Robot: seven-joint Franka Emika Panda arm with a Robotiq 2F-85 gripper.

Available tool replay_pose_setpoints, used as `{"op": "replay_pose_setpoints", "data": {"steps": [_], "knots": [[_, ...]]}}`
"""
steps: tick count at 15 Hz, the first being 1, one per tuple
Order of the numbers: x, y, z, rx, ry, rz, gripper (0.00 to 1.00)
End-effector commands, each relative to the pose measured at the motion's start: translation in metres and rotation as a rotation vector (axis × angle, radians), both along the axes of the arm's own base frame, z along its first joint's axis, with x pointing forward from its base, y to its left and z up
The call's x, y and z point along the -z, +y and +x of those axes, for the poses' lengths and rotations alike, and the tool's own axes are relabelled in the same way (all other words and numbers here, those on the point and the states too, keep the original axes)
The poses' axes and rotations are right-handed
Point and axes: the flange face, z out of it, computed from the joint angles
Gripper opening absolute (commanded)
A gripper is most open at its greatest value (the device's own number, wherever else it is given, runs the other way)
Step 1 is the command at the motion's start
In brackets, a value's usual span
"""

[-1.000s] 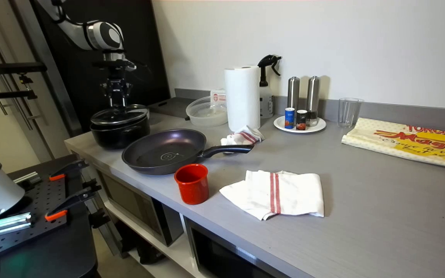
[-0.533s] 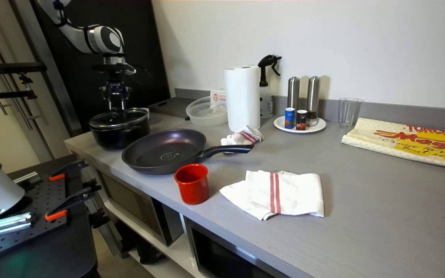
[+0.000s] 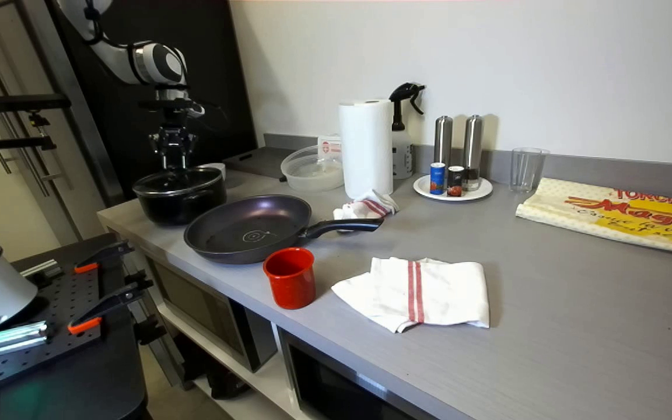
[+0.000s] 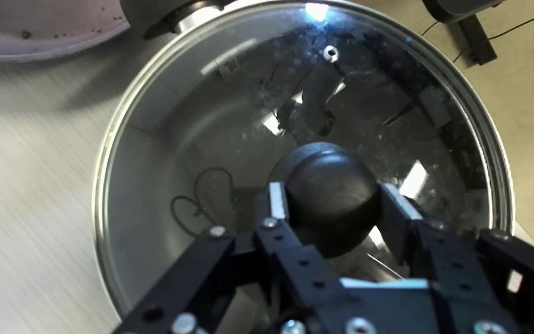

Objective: Cover the pot with the lid in the pan

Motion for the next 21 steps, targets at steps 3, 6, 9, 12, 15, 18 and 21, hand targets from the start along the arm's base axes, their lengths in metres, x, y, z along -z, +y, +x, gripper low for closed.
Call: {"op": "replay_pose_setpoints", "data": {"steps": [3, 6, 9, 12, 15, 18, 21], "knots": [[0.0020, 0.0103, 0.0005, -0.010, -0.001, -0.069, 0.25], [0.0048, 0.0127, 0.0011, -0.014, -0.003, -0.084, 0.25], [0.0042, 0.0161, 0.0010, -0.027, -0.018, -0.083, 0.25], [0.0035, 0.0181, -0.0007, -0.049, -0.029, -0.079, 0.25], [0.0028, 0.0185, -0.0015, -0.058, -0.031, -0.074, 0.25], [0.0014, 0.0186, -0.0028, -0.061, -0.028, -0.067, 0.25], [0.0003, 0.0180, -0.0033, -0.063, -0.026, -0.053, 0.25]]}}
